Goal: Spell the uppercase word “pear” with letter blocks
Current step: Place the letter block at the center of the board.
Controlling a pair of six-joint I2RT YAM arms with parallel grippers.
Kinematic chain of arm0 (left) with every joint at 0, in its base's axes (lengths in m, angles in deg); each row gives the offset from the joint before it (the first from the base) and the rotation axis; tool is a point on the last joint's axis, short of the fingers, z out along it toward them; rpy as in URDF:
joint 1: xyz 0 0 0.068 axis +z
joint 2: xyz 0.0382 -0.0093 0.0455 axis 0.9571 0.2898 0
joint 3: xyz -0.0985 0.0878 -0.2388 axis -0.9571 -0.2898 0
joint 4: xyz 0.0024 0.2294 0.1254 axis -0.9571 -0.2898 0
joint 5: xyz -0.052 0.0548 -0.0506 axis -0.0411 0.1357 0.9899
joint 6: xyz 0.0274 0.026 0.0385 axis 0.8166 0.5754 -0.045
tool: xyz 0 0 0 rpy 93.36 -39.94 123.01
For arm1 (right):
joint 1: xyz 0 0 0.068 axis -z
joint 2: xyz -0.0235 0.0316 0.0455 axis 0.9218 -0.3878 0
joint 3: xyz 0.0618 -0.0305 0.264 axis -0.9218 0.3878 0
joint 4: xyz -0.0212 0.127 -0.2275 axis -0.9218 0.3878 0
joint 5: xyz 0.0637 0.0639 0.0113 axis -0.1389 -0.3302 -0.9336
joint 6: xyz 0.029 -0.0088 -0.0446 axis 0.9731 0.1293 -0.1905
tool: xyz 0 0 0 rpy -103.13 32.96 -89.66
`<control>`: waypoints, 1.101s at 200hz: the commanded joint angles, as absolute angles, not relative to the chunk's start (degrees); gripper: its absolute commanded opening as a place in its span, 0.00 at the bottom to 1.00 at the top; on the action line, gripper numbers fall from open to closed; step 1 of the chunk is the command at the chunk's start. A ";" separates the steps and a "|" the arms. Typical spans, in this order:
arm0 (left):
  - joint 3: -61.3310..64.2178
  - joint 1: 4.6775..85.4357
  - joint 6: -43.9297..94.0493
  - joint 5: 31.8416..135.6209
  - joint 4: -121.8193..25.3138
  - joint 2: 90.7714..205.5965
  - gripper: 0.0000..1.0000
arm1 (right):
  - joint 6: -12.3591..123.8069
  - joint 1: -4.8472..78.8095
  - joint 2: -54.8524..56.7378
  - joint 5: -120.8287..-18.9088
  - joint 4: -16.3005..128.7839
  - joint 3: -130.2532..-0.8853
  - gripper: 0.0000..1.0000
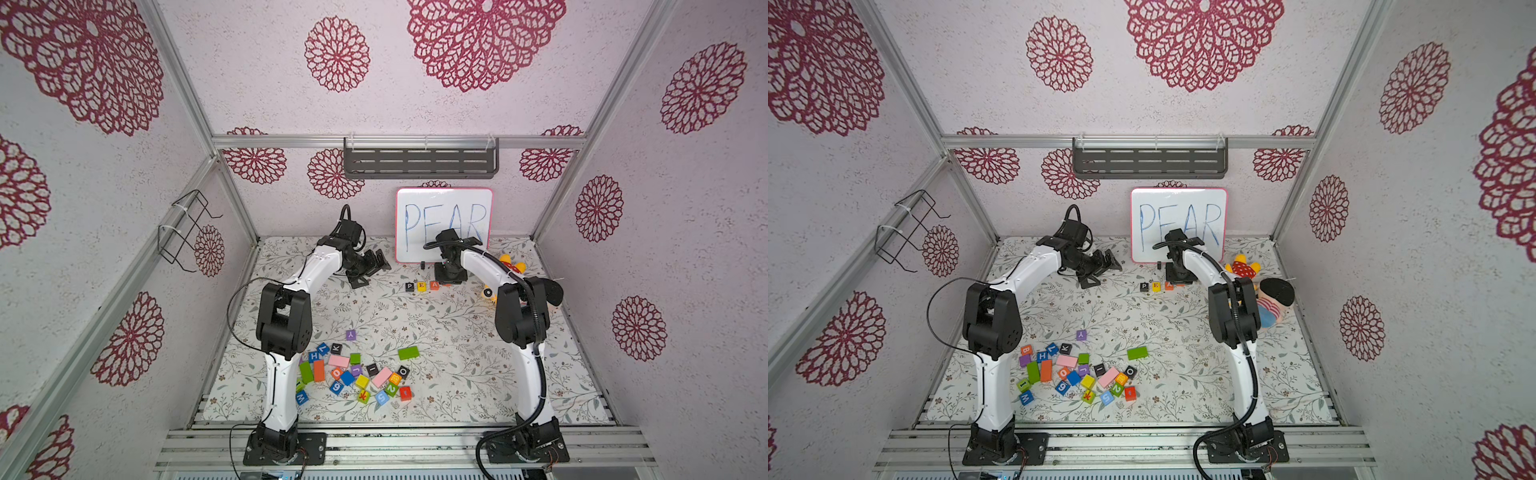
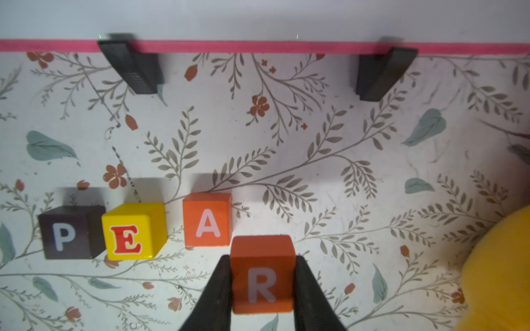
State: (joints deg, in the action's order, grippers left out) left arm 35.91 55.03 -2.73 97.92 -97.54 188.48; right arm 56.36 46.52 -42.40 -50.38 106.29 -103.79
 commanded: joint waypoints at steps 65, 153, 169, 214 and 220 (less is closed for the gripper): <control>37.05 55.03 -1.78 99.28 -97.74 190.44 0.98 | 58.47 47.54 -44.52 -48.95 109.97 -107.72 0.32; 36.36 55.03 -1.93 99.36 -97.40 190.05 0.98 | 58.84 48.29 -45.89 -49.17 109.22 -108.26 0.32; 36.24 55.03 -2.01 99.37 -97.37 189.99 0.98 | 58.77 48.38 -46.20 -49.17 109.20 -108.48 0.32; 35.74 55.02 -2.11 99.37 -97.10 189.65 0.98 | 58.98 48.83 -46.96 -48.99 109.05 -108.96 0.32; 35.73 54.97 -2.13 99.36 -97.01 189.68 0.98 | 58.99 48.87 -47.08 -49.00 109.05 -109.01 0.32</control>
